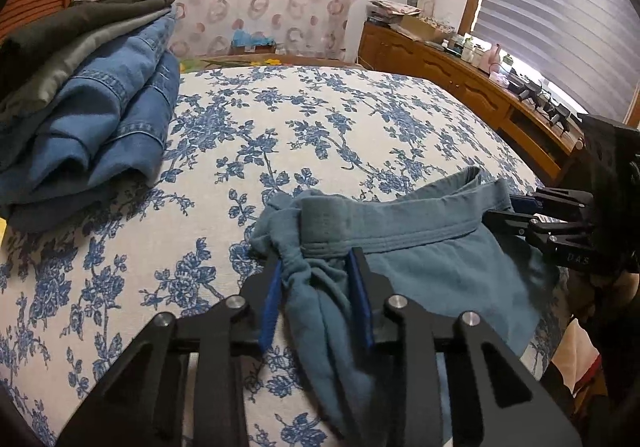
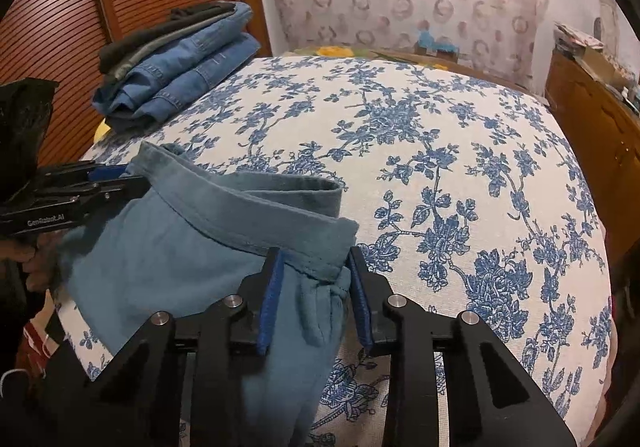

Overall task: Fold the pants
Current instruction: 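Open both tools, then close them on the shorts' waistband edge, then lift the folded teal shorts with both tools and carry them toward the clothes stack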

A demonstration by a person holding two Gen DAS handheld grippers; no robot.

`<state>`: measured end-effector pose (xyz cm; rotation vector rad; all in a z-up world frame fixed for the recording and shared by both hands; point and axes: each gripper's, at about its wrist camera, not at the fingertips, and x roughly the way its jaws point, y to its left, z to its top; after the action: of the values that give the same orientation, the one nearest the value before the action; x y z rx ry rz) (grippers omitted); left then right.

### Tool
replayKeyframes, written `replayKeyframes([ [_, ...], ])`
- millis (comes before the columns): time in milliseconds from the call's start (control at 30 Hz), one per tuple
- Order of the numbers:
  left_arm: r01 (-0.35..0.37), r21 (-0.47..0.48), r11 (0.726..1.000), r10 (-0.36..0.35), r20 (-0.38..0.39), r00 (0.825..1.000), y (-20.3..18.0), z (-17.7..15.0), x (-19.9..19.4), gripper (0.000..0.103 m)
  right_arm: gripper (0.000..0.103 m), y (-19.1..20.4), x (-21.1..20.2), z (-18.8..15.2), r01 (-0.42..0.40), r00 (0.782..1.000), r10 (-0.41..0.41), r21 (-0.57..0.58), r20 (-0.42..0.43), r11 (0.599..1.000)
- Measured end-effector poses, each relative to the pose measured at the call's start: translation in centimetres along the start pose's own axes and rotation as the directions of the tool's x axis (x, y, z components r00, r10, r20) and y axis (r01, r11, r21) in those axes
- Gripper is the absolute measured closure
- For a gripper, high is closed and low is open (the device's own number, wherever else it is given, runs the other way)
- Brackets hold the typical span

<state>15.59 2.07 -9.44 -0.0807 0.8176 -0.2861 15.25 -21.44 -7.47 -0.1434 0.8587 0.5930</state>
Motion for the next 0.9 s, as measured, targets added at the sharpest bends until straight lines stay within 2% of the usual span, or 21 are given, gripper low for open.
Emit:
replayKeyframes([
  [333, 0.016, -0.048, 0.999, -0.017, -0.017, 1.0, 0.5, 0.1, 0.2, 0.07, 0.076, 0.0, 0.0, 0.0, -0.008, 1.0, 0.008, -0.002, 0.0, 1.0],
  [367, 0.018, -0.039, 0.999, -0.019, -0.013, 1.0, 0.3, 0.1, 0.2, 0.072, 0.078, 0.1, 0.0, 0.0, -0.01, 1.0, 0.01, -0.004, 0.0, 1.0],
  [433, 0.02, -0.012, 1.0, -0.02, -0.006, 1.0, 0.0, 0.2, 0.1, 0.083, 0.08, 0.2, 0.0, 0.0, -0.012, 1.0, 0.012, -0.01, 0.001, 1.0],
  [533, 0.027, 0.004, 1.0, -0.027, 0.031, 0.999, -0.8, 0.2, -0.9, 0.09, 0.083, 0.2, 0.0, -0.1, -0.019, 1.0, 0.019, -0.01, 0.003, 1.0],
  [667, 0.058, 0.023, 0.998, -0.06, 0.089, 0.994, -1.8, 0.3, -2.7, 0.091, 0.093, 0.1, -0.5, 0.0, -0.016, 1.0, 0.015, 0.002, 0.019, 1.0],
  [767, 0.067, 0.035, 0.997, -0.071, 0.127, 0.989, -2.6, 0.4, -4.1, 0.091, 0.095, 0.2, -1.7, 0.0, -0.018, 0.998, 0.017, 0.03, 0.057, 0.999],
  [900, 0.066, 0.055, 0.996, -0.074, 0.169, 0.983, -3.5, 1.0, -5.8, 0.091, 0.096, 1.5, -3.5, -0.1, 0.002, 0.994, -0.003, 0.004, 0.111, 1.0],
])
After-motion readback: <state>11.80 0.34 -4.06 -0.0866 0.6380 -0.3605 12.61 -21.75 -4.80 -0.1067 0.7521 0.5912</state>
